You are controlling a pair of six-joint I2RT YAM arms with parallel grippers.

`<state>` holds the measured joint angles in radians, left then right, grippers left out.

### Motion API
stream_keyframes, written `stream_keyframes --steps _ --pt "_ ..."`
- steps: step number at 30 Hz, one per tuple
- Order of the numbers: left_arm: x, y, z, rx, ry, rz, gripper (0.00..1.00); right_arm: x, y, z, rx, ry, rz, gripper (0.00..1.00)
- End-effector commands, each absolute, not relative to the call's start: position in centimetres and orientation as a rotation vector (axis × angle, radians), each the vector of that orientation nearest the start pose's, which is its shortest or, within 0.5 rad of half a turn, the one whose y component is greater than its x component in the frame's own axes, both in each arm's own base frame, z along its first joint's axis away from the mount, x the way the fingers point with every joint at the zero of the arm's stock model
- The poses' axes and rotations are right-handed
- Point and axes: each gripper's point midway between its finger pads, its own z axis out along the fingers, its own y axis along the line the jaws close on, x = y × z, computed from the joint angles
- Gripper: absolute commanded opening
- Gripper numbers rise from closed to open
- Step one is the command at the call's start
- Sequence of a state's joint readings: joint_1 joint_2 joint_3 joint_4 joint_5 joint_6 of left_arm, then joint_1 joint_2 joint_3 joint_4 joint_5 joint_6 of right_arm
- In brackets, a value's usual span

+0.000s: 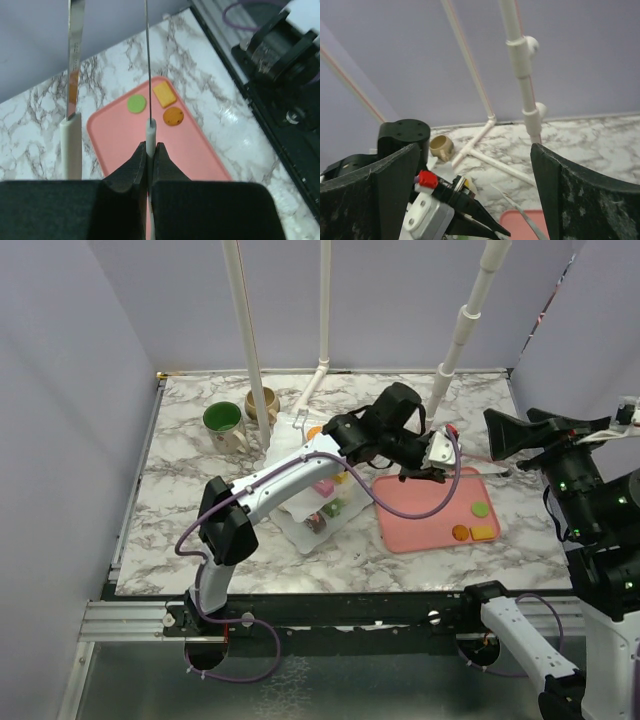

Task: Serve the afternoon tea
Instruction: Pick up the clamp from the tray.

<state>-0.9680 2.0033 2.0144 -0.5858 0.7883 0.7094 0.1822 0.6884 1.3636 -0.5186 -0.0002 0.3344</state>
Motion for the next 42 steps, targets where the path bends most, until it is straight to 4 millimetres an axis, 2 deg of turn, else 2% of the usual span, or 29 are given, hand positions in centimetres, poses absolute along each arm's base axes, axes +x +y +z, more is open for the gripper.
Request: stream_keyframes --steps 1,3,6,13,17,21,29,35,42 --pt "18.2 -49.8 34.3 1.714 0.986 -1.252 0.0 18.2 9.4 52.3 -0.186 1.324 0.566 0.98" --pt "17.3 -48.8 36.6 1.695 0.954 -1.261 0.0 17.0 11.1 53.0 -0.297 1.312 0.635 0.99" --pt "16.4 -47.3 38.7 1.667 0.941 -1.27 0.0 15.1 12.8 53.6 -0.428 1.283 0.707 1.0" --pt "14.4 -43.2 43.1 1.574 0.937 -1.314 0.0 14.6 12.8 53.4 -0.475 1.28 0.674 1.0" --pt "13.5 -41.3 44.0 1.551 0.919 -1.287 0.0 13.6 14.1 52.7 -0.572 1.293 0.744 1.0" --pt "13.0 -40.5 44.5 1.539 0.917 -1.296 0.0 12.3 15.9 51.5 -0.707 1.29 0.851 0.97" --pt "12.6 -40.5 46.0 1.482 0.927 -1.358 0.0 13.1 17.9 50.6 -0.766 1.258 1.038 0.71" --pt "11.9 -40.7 47.1 1.45 0.911 -1.44 0.0 14.9 18.2 49.1 -0.785 1.289 1.024 0.69" --pt "11.2 -40.7 46.6 1.47 0.919 -1.49 0.0 16.1 18.8 49.5 -0.795 1.261 1.059 0.64"
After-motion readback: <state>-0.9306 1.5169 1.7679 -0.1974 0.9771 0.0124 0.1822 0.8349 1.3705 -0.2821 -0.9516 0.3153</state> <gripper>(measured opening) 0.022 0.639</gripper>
